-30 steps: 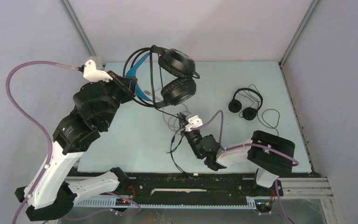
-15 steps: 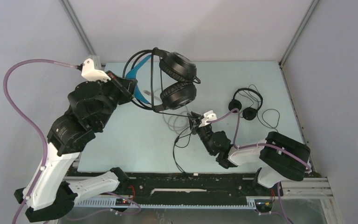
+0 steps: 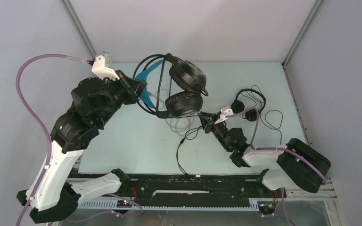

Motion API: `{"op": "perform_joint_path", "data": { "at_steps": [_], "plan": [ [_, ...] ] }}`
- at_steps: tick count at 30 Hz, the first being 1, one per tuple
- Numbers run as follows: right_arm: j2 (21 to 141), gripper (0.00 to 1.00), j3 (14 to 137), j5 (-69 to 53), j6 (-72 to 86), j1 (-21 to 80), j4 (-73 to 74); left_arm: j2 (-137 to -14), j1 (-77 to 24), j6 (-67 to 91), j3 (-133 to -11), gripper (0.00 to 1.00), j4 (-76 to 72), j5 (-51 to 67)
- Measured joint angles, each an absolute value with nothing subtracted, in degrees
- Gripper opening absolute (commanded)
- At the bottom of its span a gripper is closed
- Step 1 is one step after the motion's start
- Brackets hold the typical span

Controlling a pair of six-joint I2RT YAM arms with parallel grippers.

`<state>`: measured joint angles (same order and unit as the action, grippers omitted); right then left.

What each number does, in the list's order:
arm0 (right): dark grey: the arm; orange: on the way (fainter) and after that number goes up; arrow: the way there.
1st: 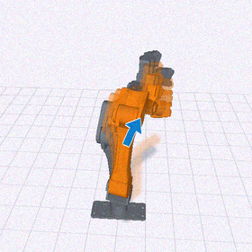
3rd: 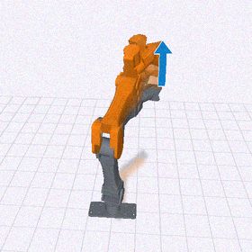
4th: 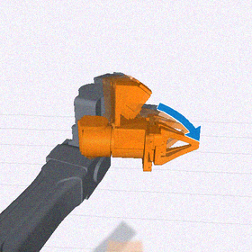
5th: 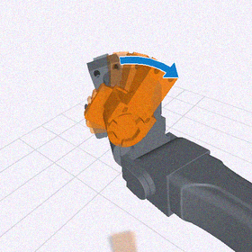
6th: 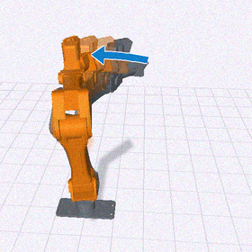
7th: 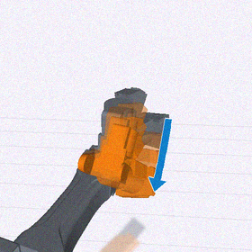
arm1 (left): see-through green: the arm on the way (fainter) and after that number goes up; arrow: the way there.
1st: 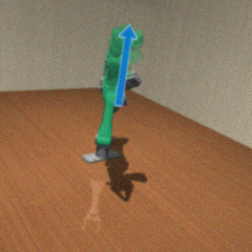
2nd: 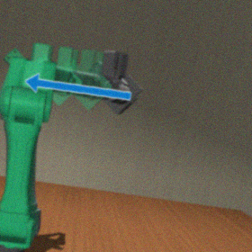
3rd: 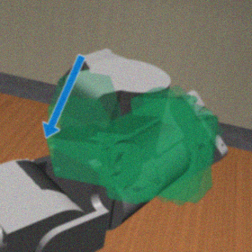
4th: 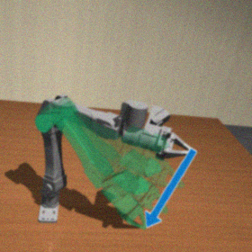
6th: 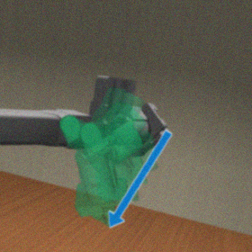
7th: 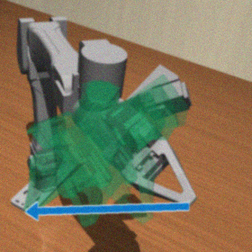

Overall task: Wrap the headphones
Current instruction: Wrap the headphones cable around the headphones.

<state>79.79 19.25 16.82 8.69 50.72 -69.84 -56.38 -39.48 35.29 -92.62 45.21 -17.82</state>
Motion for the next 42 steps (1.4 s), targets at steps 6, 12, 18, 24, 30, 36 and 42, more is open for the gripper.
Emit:
{"op": "perform_joint_path", "data": {
  "at_steps": [6, 12, 18, 24, 30, 36, 42],
  "plan": [
    [70.85, 0.08, 17.54, 6.87, 13.30, 44.01, -63.83, -57.43, -36.84, 25.08, -92.60, 0.00, 45.17, -7.20],
    [59.37, 0.08, 17.87, 0.03, 17.26, 40.12, -52.07, -54.81, -36.67, 11.57, -86.63, 0.00, 41.30, 1.10],
    [52.69, 0.08, 22.02, -7.33, 20.82, 37.36, -34.50, -48.53, -36.67, -2.09, -68.16, 0.00, 34.41, 7.75],
    [48.27, 0.06, 27.31, -11.73, 23.33, 35.38, -19.66, -47.40, -36.67, -12.47, -63.72, 0.00, 31.20, 12.80],
    [48.18, 0.07, 35.59, -17.19, 23.75, 33.61, -7.73, -47.09, -36.95, -19.46, -63.72, 0.00, 29.80, 14.24],
    [49.93, 0.07, 43.05, -21.63, 23.33, 32.99, 1.50, -50.59, -37.60, -25.89, -63.72, 0.00, 32.73, 13.37],
    [51.00, 0.07, 44.53, -27.49, 23.88, 32.84, 5.28, -53.36, -39.81, -29.36, -63.72, 0.00, 34.63, 7.49]
  ]
}}
